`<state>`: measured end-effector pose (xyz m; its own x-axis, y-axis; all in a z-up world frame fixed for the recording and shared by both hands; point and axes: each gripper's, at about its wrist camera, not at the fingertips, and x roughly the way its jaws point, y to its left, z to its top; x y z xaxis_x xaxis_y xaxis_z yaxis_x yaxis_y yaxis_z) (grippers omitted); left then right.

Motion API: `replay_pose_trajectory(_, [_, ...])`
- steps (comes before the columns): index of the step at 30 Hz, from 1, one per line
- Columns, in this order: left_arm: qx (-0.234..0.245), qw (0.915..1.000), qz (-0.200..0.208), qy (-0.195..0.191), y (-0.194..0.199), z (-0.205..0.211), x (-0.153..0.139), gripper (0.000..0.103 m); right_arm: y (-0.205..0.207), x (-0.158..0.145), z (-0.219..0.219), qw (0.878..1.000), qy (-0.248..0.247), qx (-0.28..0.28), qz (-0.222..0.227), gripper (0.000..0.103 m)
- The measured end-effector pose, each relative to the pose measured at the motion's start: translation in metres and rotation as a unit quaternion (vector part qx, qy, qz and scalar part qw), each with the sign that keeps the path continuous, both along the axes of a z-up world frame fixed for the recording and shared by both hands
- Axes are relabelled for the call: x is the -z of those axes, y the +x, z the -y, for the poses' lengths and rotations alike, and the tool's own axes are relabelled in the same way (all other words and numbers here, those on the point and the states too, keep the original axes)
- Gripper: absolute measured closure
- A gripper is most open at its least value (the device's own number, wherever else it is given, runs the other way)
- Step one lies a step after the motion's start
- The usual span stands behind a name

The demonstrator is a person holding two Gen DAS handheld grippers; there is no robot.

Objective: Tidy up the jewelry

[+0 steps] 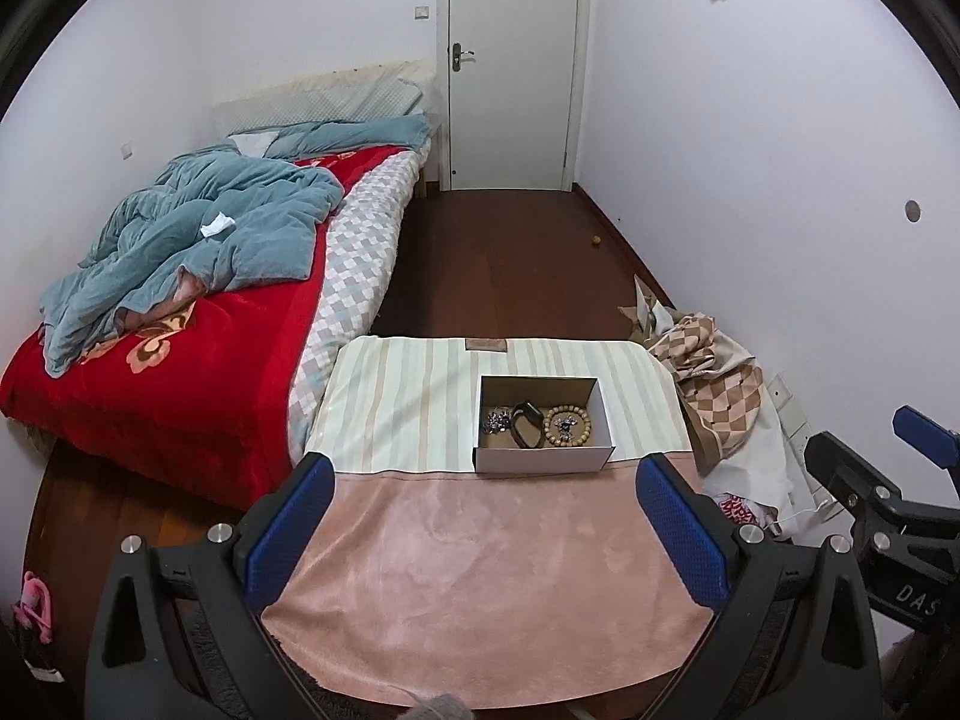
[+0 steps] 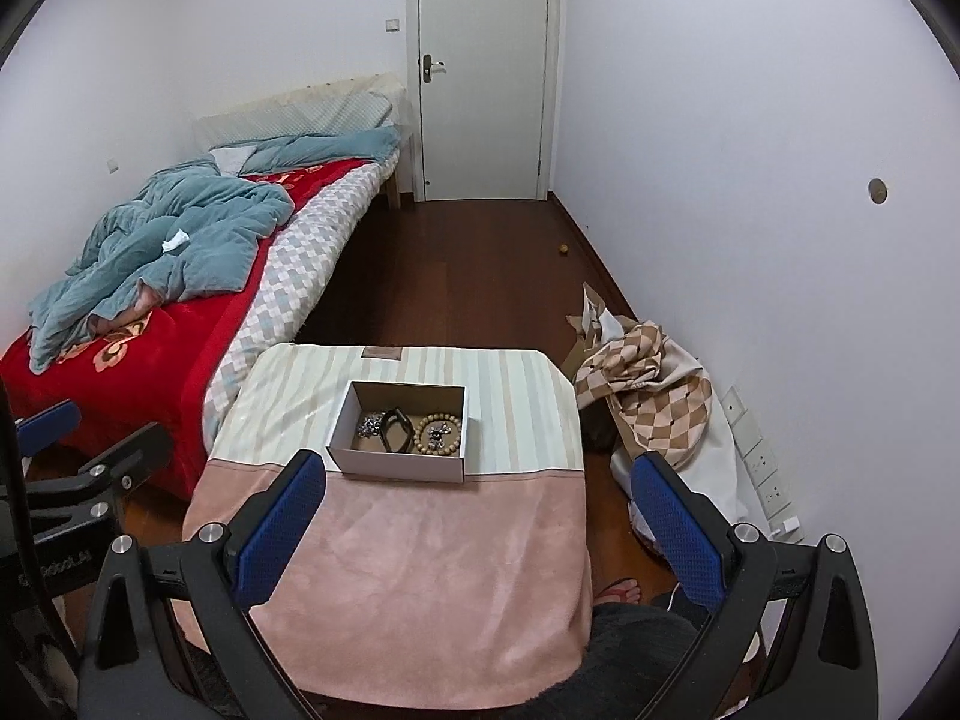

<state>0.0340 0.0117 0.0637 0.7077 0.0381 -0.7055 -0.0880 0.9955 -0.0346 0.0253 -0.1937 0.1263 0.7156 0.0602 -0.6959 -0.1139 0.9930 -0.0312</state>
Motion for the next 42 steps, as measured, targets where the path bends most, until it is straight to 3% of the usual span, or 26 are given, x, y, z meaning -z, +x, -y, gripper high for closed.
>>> replay_pose_trajectory(10, [-0.006,0.9999,-0.014,-0.001,0.028,-0.002,0.003,0.0,0.037,0.003,-0.002,1.0,-0.008,0.011,-0.012,0.0])
replay_pose_trajectory(16, [-0.02,0.999,-0.037,0.018,0.06,-0.007,0.018,0.0,0.079,0.024,-0.007,0.999,-0.015,0.017,-0.037,0.0])
replay_pose_trajectory(27, [-0.022,0.9948,-0.098,0.017,0.107,-0.009,0.049,0.0,0.137,0.065,-0.014,0.995,-0.028,0.019,-0.096,0.0])
replay_pose_trajectory(42, [-0.023,0.9921,-0.123,0.003,0.119,-0.009,0.045,0.0,0.152,0.061,-0.016,0.993,-0.026,0.011,-0.114,0.0])
